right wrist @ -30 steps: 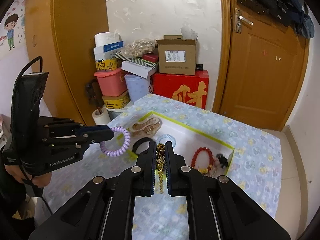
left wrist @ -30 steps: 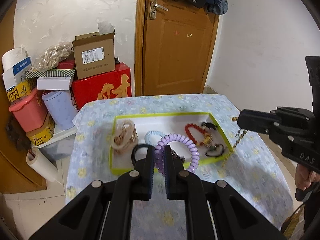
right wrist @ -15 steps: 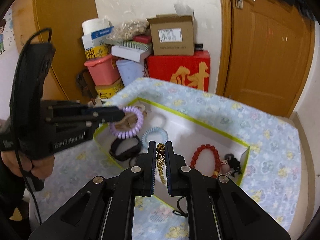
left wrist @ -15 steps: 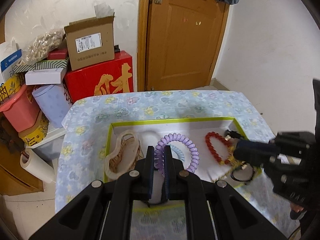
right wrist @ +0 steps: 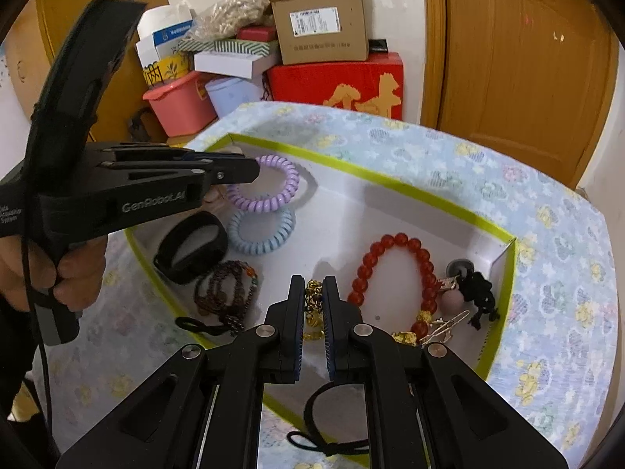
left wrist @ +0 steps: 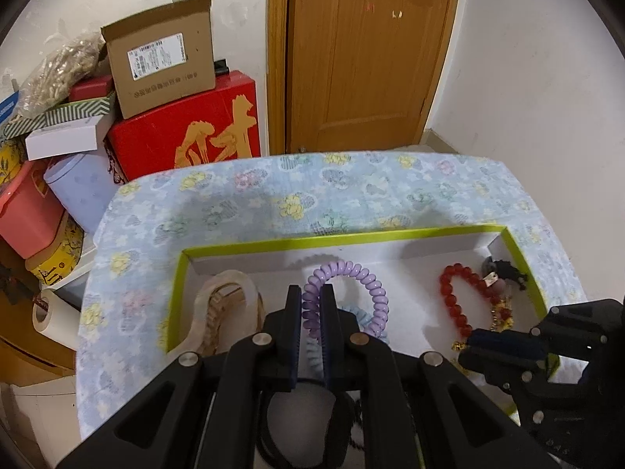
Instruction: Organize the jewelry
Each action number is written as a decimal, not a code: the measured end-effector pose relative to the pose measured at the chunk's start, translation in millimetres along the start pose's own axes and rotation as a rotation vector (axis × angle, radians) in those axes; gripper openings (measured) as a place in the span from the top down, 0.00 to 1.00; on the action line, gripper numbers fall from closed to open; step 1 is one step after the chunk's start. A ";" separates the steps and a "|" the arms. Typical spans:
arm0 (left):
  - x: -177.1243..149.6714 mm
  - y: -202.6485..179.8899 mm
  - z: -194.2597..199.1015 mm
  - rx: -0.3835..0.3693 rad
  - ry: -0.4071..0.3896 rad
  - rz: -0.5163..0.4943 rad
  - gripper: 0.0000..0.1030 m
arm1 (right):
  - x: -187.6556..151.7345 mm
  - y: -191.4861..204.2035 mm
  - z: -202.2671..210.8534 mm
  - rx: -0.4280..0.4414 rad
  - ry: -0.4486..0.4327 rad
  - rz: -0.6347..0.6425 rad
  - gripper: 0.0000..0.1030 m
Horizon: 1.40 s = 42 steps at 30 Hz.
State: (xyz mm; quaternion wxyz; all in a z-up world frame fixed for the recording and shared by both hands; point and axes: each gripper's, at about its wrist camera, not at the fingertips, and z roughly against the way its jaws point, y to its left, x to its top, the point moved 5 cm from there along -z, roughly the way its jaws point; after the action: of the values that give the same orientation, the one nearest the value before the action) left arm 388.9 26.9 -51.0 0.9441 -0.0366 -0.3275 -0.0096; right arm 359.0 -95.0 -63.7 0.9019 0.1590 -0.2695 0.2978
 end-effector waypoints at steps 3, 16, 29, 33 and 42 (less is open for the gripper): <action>-2.8 -1.0 -9.5 0.002 0.019 -0.008 0.91 | -2.7 -4.8 -2.8 -0.008 0.005 -0.014 0.91; -7.0 -4.3 5.5 0.002 -0.021 -0.014 0.90 | -3.9 -0.6 15.8 -0.054 -0.042 -0.016 0.73; -41.0 -7.8 81.6 -0.017 -0.088 0.039 0.84 | -29.8 29.4 81.2 -0.121 -0.113 -0.041 0.63; -61.3 -15.2 108.2 -0.015 -0.102 0.038 0.82 | -46.1 46.4 103.2 -0.145 -0.130 -0.041 0.63; -118.7 -28.0 163.3 -0.015 -0.130 0.055 0.72 | -92.1 75.8 151.4 -0.180 -0.164 -0.069 0.63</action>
State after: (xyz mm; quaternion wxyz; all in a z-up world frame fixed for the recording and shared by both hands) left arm 193.6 10.6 5.1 0.9204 -0.0530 -0.3871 0.0163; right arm 190.1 -145.8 14.1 0.8970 0.1105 -0.3625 0.2273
